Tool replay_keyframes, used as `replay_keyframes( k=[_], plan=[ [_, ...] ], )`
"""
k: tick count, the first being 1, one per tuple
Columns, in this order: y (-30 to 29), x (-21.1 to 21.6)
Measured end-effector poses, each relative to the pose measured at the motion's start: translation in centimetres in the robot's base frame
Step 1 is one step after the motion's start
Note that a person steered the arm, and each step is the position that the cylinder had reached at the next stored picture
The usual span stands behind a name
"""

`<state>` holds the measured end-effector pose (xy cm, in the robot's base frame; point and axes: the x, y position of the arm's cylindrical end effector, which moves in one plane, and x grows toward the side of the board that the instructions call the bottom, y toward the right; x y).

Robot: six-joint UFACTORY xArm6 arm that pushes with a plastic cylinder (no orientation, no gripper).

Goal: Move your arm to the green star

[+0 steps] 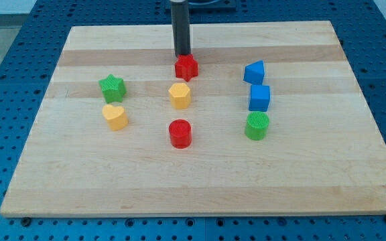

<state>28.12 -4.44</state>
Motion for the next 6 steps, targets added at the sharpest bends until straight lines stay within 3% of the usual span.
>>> replay_keyframes(
  k=[2, 3, 5, 6],
  plan=[
    [-0.9, -0.8],
    [-5.7, -1.3],
    [-9.9, -0.9],
    [-15.0, 2.0]
  ],
)
